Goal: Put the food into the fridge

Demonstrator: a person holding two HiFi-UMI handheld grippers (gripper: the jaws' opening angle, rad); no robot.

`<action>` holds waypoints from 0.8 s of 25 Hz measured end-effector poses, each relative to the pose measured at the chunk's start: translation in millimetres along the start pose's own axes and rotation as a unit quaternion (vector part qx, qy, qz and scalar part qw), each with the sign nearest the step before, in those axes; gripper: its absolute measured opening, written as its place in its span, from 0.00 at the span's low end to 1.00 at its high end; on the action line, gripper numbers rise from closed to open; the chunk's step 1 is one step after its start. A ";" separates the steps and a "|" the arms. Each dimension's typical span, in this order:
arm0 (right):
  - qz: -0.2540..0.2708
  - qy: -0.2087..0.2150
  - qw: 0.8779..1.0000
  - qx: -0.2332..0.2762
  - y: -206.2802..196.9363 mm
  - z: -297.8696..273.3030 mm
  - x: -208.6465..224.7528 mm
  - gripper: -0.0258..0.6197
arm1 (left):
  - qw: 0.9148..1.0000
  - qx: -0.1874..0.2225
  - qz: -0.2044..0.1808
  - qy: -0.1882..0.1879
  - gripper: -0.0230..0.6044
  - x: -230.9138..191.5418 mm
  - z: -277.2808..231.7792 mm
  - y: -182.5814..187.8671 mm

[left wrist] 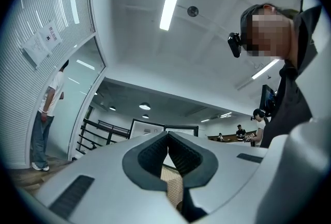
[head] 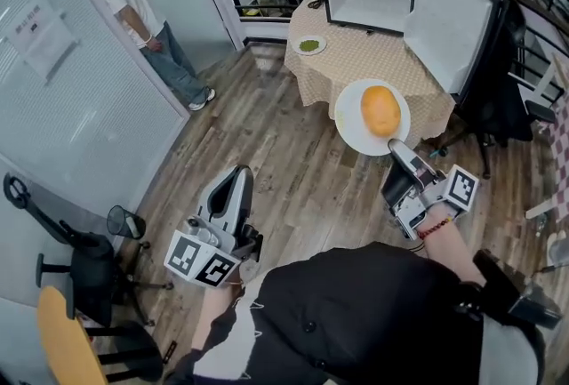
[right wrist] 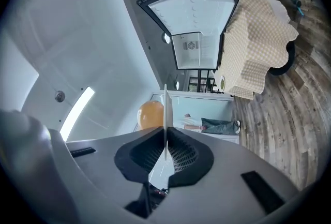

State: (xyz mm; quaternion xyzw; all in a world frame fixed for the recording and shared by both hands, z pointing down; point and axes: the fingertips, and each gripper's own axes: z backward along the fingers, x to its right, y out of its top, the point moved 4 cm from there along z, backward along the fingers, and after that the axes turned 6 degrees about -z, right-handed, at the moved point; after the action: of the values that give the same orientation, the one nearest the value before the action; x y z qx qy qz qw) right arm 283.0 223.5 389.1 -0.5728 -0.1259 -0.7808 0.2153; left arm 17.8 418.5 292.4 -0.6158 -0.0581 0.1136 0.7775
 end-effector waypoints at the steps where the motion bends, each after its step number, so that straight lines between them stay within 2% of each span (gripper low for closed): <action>1: 0.002 0.000 1.000 -0.001 6.8 -10.7 2.9 0.09 | 1.000 0.002 -0.003 -0.004 0.06 -8.2 -10.3 0.1; 7: 0.010 -0.008 1.000 0.005 43.1 -58.2 19.2 0.09 | 1.000 -0.002 0.003 -0.015 0.06 -50.4 -56.7 -15.0; 14: 0.020 -0.013 1.000 0.021 56.8 -75.4 30.5 0.09 | 0.999 -0.021 0.026 -0.020 0.06 -88.4 -83.6 -38.6; 20: 0.021 -0.031 0.997 0.061 75.4 -88.8 48.0 0.09 | 0.997 -0.027 0.044 -0.060 0.06 -118.4 -135.3 -57.2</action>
State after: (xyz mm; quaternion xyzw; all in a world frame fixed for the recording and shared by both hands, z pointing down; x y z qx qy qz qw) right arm 232.6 108.9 403.1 -0.5852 -0.1679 -0.7487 0.2625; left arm -59.6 249.0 322.0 -0.6307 -0.0803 0.1826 0.7500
